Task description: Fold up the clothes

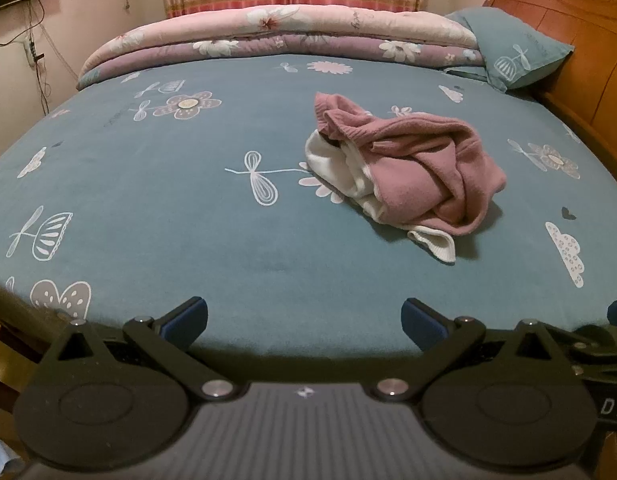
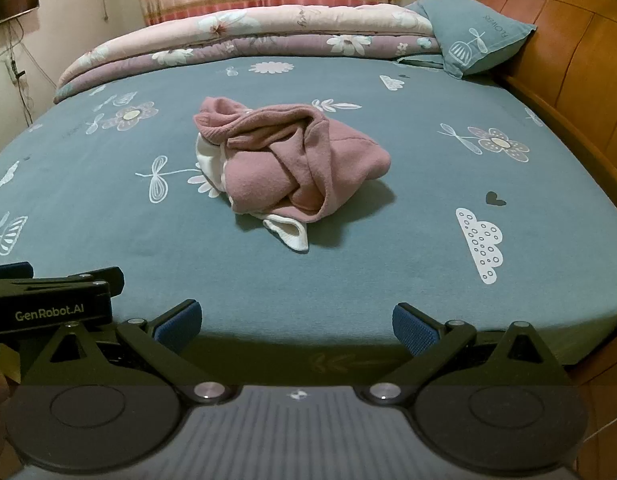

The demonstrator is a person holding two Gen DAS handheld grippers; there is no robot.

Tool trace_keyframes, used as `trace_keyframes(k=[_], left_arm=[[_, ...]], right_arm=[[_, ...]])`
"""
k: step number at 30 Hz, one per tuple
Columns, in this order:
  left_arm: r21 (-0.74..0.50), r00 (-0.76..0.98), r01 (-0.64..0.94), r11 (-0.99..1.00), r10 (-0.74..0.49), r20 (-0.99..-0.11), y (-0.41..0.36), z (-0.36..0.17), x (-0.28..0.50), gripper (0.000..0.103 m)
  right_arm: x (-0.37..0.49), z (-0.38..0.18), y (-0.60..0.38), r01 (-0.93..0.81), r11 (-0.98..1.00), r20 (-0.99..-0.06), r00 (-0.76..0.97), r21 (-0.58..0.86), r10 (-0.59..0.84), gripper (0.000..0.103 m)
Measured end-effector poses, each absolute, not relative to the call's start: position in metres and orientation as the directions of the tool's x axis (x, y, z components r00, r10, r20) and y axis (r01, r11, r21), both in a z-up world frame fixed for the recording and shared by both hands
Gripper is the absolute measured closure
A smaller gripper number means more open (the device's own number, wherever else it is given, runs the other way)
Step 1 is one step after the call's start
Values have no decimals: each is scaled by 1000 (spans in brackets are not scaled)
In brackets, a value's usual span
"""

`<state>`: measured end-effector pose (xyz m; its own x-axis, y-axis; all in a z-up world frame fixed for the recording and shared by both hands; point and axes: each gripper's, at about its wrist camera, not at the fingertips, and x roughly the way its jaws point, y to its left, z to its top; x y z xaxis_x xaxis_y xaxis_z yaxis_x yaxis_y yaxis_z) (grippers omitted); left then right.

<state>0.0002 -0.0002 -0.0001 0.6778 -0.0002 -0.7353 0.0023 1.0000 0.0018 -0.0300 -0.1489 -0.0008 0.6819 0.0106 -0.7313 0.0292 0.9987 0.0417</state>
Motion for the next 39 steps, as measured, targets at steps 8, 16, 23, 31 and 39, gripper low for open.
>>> trace_keyframes(k=[8,16,23,31,39], left_arm=[[27,692,4,1000,16,-722,-4,0,-2,1],[7,685,9,1000,-1,-729,-1,0,-2,1],[2,684,9,1000,-5,-729,0,1,-3,1],[4,685,10,1000,-4,-728,-1,1,-4,1],[3,686,9,1000,-3,-728,-1,2,-5,1]], right_arm=[[-33,1,-147,32,999,-726,688,42,8,0],[-31,0,-150,30,998,-731,682,48,15,0],[-31,0,-147,27,999,-736,677,42,13,0],[-29,0,-148,28,999,-737,675,46,16,0],[-30,0,-147,27,998,-737,675,48,17,0]])
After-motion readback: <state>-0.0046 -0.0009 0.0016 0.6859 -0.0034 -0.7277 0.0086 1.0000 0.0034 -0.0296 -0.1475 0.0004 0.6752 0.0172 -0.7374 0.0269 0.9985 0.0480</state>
